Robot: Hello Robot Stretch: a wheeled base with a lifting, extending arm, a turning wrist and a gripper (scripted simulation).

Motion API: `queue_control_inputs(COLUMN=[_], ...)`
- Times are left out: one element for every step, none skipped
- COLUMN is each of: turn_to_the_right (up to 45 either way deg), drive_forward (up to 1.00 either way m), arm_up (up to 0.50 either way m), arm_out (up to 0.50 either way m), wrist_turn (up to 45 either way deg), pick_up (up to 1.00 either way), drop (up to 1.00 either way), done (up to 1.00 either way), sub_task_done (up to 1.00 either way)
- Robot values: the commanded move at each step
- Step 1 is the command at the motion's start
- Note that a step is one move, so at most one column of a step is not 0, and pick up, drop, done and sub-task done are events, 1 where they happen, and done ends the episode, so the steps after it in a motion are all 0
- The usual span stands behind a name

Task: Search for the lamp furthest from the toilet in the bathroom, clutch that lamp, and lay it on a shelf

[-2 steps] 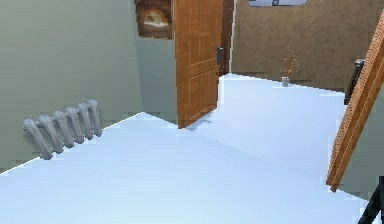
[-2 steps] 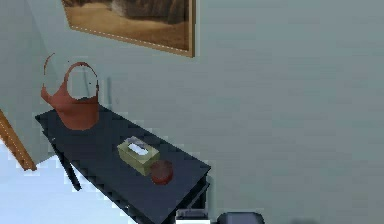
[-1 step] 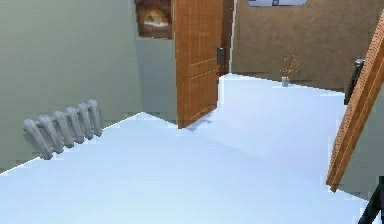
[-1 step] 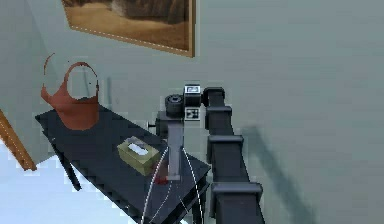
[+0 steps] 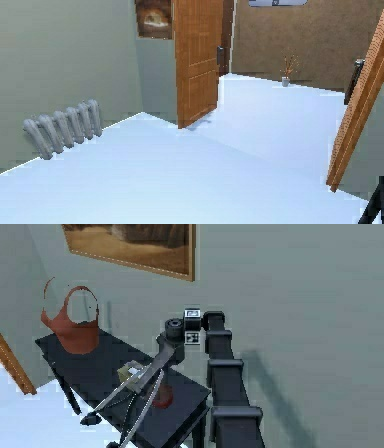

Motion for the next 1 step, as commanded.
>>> queue_control_inputs(turn_to_the_right=[0.0], drive_forward=[0.0], arm_up=[0.0], arm_out=[0.0], wrist_turn=[45.0], pick_up=[0.0], drop=[0.0], done=[0.0], sub_task_done=[0.0])
